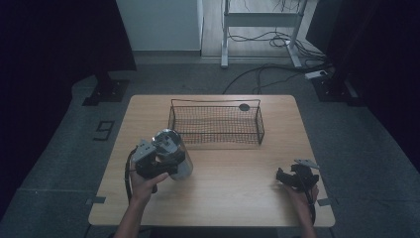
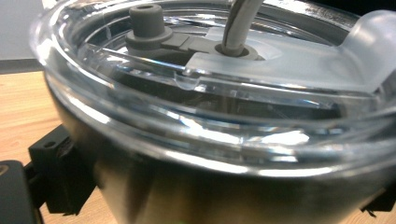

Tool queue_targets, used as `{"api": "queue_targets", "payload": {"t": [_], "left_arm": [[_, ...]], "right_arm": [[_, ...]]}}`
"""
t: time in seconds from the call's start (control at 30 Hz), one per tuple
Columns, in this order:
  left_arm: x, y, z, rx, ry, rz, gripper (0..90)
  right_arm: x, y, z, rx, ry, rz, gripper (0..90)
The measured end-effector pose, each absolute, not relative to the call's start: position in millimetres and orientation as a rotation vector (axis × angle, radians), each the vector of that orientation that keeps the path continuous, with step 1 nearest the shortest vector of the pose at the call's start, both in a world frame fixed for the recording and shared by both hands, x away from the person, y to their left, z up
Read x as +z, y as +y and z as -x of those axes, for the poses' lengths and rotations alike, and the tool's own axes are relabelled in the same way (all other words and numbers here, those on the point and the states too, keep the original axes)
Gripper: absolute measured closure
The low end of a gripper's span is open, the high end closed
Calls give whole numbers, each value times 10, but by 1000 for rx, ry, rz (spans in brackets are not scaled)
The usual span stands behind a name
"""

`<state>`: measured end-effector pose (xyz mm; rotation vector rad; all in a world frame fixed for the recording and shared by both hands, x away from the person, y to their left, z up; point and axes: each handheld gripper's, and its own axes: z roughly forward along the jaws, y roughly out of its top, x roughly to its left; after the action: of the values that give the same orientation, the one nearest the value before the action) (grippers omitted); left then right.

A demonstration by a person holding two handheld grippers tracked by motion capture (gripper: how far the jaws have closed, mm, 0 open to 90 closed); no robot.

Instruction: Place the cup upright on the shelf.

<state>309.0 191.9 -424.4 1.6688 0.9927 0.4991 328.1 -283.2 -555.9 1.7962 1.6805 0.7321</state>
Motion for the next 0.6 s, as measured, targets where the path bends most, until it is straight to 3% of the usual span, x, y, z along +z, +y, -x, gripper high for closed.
{"api": "queue_targets", "payload": {"t": [0.6], "left_arm": [[-4189,1862,-3118,515,979,-1689,39]], "right_arm": [[-5560,-2832,-3282,733,1679,-1795,55]]}}
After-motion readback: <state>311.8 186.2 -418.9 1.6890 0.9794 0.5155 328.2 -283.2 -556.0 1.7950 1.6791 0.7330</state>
